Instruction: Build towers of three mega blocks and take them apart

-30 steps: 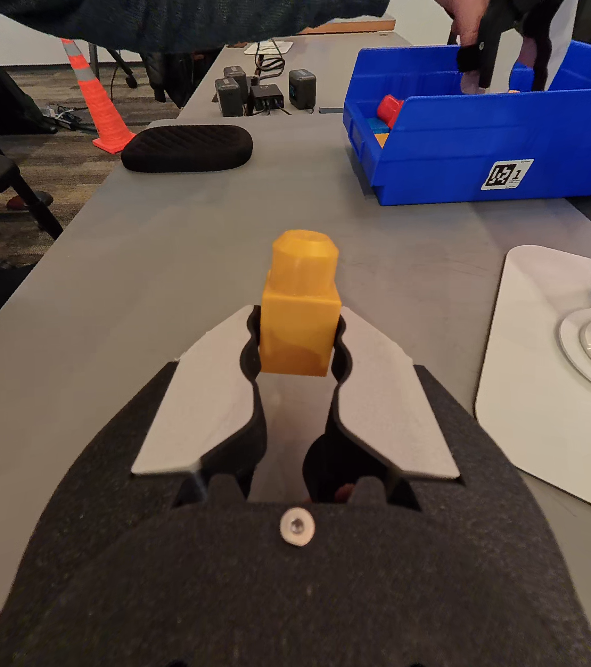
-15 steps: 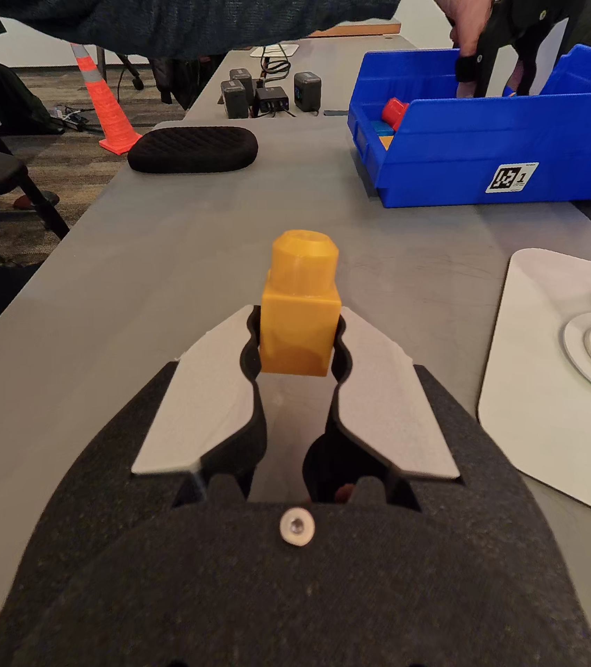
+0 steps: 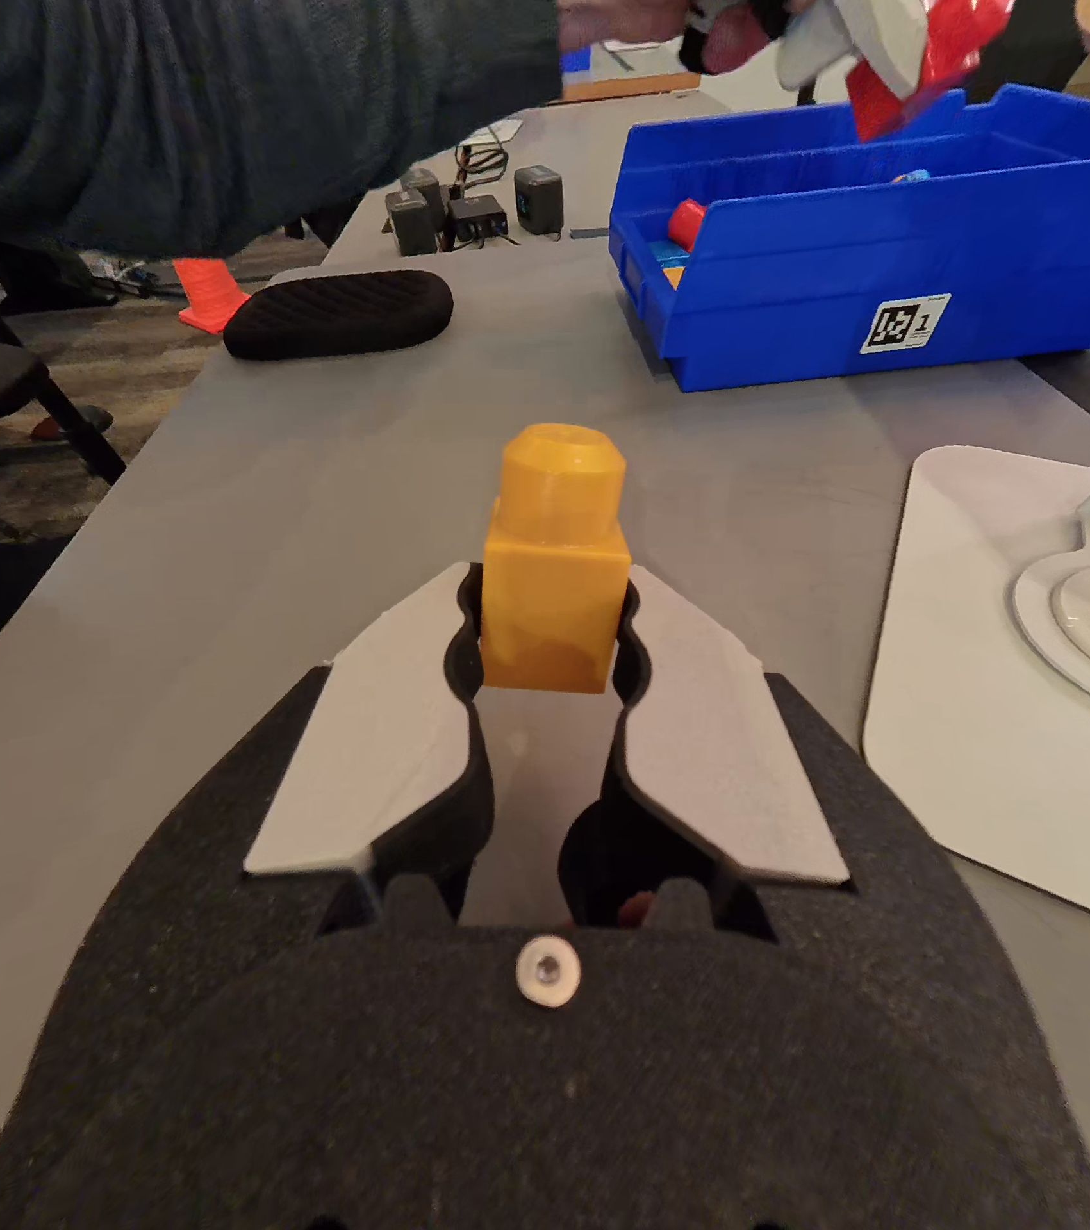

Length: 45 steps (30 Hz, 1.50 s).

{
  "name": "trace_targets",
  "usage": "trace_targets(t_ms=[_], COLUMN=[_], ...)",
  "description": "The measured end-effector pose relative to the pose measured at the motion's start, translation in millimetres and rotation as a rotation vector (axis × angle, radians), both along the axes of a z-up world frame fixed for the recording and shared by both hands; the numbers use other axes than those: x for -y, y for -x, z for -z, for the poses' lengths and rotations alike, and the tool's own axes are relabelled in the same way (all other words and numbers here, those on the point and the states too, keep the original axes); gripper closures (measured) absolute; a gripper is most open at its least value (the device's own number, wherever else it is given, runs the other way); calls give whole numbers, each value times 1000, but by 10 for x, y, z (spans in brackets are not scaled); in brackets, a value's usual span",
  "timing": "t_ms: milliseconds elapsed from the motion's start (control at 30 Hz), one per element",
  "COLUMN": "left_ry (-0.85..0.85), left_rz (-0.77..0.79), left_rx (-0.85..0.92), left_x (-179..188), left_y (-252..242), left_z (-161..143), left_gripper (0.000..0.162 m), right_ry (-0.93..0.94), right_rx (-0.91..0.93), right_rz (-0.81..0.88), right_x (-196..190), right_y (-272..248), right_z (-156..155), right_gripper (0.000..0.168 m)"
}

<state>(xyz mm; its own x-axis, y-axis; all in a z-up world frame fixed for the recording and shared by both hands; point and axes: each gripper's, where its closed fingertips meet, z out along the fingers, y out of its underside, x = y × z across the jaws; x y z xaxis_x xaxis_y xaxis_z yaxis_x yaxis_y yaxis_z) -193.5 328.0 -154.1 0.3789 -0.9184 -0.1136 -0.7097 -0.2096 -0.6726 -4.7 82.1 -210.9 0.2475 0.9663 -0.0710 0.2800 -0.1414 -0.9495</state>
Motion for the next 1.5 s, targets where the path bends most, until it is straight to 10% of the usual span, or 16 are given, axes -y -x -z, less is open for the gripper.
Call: trace_targets(t_ms=[333,667,1500], left_ry=[-44,153,311], left_rz=[150,363,404], left_rx=[508,776,865], left_x=[1239,2013,2158], left_y=[-1150,-2315,-2636], left_z=[-894,-768,-323], left_gripper=[126,126,126], right_ry=[40,75,67], right_rx=[-136,-254,-296], right_rz=[53,82,119], right_x=[-104,-162,-211], right_y=[-126,-287,-357], right_z=[-167,-295,-343], right_gripper=[132,132,132])
